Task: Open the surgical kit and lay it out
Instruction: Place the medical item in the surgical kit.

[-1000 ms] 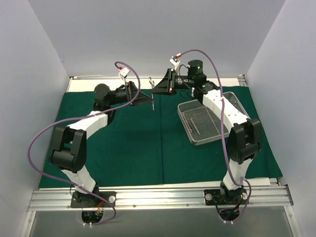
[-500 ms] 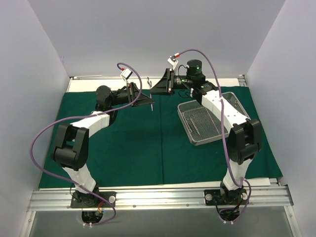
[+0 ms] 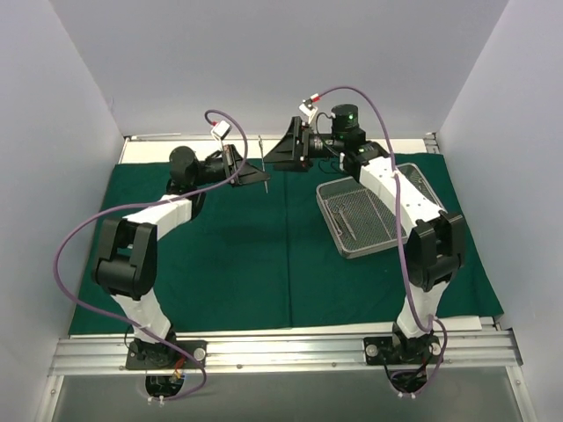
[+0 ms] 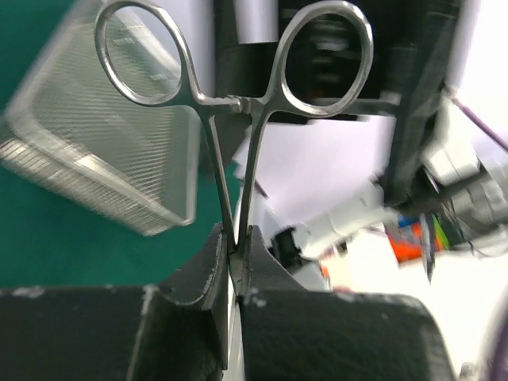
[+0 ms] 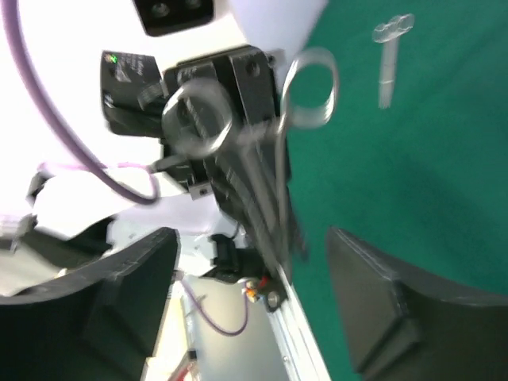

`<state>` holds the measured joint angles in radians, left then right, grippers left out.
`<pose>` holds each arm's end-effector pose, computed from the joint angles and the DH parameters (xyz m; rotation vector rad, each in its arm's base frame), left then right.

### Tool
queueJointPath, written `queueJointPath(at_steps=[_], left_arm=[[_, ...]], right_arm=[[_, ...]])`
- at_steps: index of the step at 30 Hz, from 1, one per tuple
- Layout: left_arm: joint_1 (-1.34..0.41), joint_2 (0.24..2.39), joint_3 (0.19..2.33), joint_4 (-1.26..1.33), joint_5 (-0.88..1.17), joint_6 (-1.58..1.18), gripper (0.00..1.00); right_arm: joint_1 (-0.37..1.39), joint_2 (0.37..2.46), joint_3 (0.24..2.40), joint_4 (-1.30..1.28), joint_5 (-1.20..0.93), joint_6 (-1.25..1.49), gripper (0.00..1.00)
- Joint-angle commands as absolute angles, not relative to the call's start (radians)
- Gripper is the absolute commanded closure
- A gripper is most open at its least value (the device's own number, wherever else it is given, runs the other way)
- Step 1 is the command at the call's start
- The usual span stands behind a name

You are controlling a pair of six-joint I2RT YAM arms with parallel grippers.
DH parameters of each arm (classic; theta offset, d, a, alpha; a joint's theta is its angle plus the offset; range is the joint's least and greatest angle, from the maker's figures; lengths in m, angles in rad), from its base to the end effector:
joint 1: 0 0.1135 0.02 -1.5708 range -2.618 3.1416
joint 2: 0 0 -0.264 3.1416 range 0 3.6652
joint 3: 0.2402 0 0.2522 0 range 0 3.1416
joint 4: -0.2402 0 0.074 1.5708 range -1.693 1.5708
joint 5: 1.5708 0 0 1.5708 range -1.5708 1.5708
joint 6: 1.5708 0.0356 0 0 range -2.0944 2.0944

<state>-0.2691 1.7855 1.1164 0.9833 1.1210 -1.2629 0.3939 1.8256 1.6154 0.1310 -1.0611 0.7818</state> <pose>0.3681 -0.1348 0.2942 0.3779 1.7255 -1.8802 0.3849 0.1936 0.3693 -0.5757 1.8435 1.6988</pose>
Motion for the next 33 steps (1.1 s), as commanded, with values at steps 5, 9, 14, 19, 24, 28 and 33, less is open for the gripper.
queueJointPath(at_steps=[5, 9, 14, 19, 24, 28, 33], left_arm=[[-0.138, 1.569, 1.241, -0.079, 0.742, -0.634, 0.98], [-0.075, 1.566, 1.296, -0.400, 0.436, -0.528, 0.98], [-0.043, 1.606, 1.333, -0.618, 0.020, -0.528, 0.98], [-0.041, 1.651, 1.345, -0.776, -0.204, -0.609, 0.98], [-0.022, 1.712, 1.322, -0.765, -0.271, -0.612, 0.98], [0.034, 1.775, 1.345, -0.772, -0.255, -0.626, 0.98], [0.083, 1.877, 1.400, -0.799, -0.241, -0.637, 0.98]], right_arm=[[0.310, 1.864, 1.891, -0.489, -0.465, 0.497, 0.10], [0.258, 1.881, 1.908, -0.676, -0.208, 0.486, 0.10], [0.221, 1.873, 1.819, -0.718, -0.212, 0.451, 0.10], [0.219, 1.868, 1.775, -0.678, -0.238, 0.457, 0.10], [0.216, 1.885, 1.799, -0.704, -0.250, 0.440, 0.10], [0.199, 1.873, 1.776, -0.703, -0.244, 0.433, 0.10], [0.178, 1.868, 1.763, -0.703, -0.242, 0.428, 0.10]])
